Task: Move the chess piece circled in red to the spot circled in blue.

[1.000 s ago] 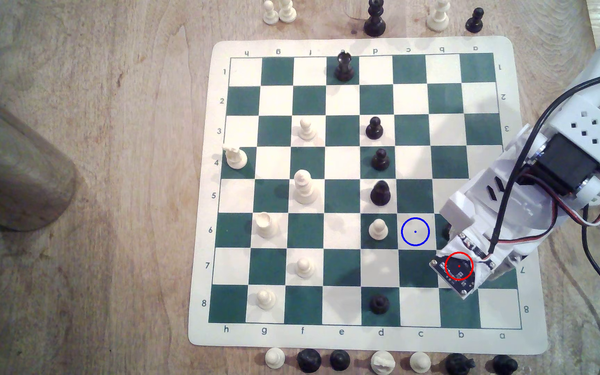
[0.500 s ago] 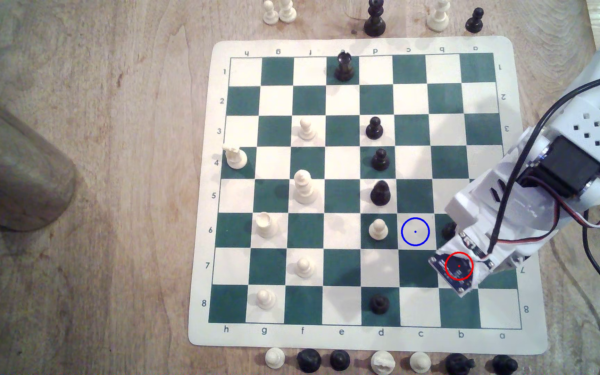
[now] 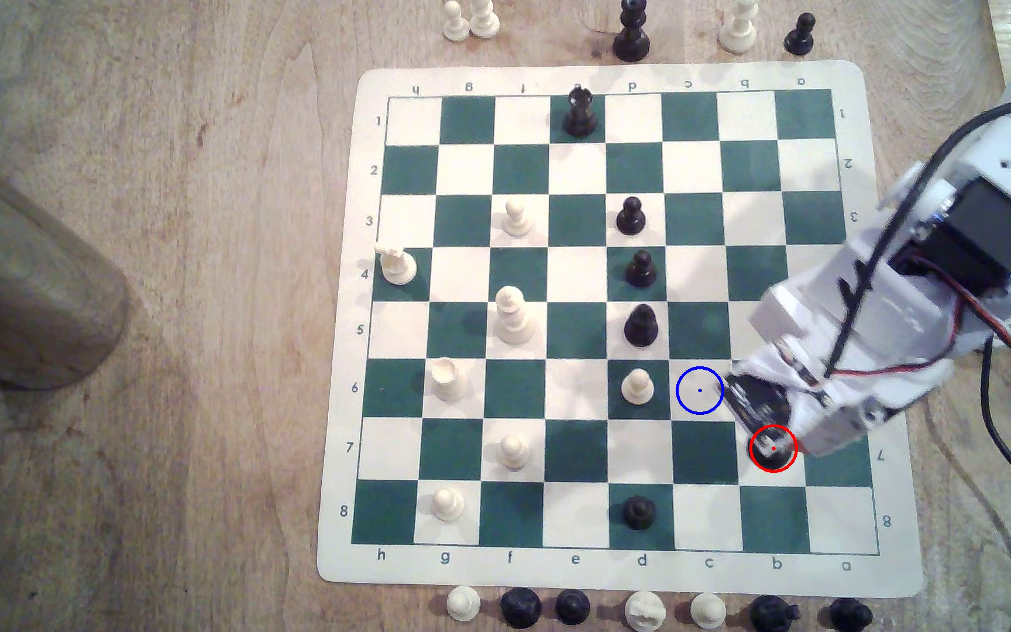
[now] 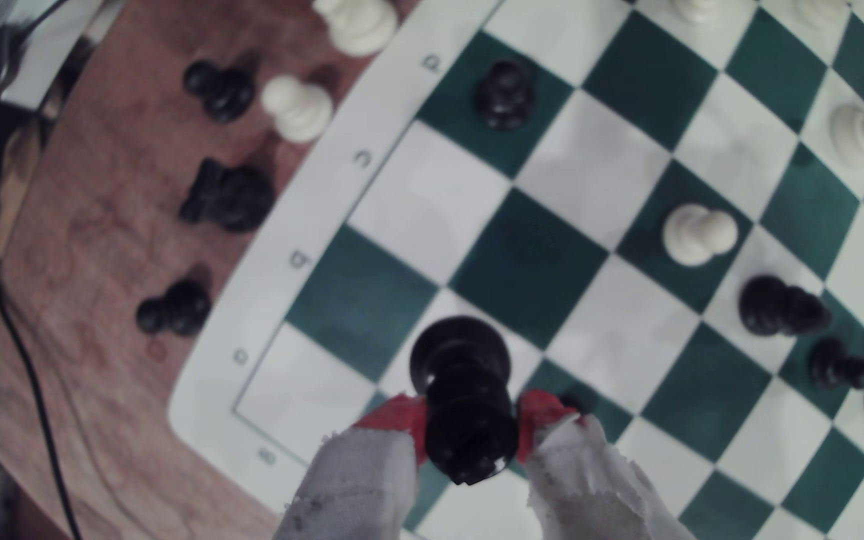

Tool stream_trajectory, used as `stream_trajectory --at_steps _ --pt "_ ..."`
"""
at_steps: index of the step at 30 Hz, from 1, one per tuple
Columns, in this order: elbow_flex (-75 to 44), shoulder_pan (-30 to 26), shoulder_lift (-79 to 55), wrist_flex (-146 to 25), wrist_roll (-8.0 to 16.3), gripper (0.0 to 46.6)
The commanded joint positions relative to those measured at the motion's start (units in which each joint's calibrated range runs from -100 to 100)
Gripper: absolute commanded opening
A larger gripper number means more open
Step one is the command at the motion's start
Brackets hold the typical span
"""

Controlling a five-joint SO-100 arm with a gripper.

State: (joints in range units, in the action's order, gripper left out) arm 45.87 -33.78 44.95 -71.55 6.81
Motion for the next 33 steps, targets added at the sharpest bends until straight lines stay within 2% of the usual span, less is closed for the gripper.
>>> stream_trajectory --at_steps 1,12,21,33 --pt "-4.98 2.68 -1.32 2.18 -0.98 2.0" --pt "0.28 9.65 -4.54 8.25 -3.76 2.1" --pt "3.82 11.99 -7.09 9.88 -5.03 2.1" --pt "5.45 12.85 -8.7 10.46 -5.57 2.3"
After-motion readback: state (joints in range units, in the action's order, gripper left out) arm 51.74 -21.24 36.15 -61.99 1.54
